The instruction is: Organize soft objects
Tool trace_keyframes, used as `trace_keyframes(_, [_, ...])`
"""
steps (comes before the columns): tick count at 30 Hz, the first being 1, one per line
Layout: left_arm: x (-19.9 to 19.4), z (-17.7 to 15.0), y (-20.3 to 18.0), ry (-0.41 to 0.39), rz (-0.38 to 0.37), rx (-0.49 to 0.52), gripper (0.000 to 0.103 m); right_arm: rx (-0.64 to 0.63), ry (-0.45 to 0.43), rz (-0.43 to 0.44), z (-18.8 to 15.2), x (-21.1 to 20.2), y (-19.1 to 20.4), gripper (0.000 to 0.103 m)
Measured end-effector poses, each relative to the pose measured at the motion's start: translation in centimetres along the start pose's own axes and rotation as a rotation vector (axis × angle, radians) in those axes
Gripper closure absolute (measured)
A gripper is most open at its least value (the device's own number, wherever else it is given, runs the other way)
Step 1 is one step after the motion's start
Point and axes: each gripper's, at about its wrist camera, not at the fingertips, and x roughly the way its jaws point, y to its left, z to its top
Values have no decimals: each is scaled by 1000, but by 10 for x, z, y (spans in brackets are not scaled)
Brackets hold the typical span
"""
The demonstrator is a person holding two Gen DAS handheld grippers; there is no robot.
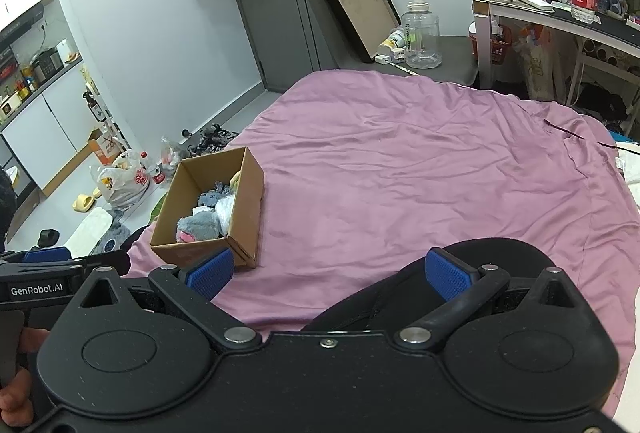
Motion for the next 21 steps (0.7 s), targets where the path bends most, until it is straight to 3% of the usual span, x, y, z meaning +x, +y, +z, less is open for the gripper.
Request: trace_keyframes(21, [0, -2, 5, -8, 0, -2, 3, -8, 15, 5, -3, 5, 2, 0])
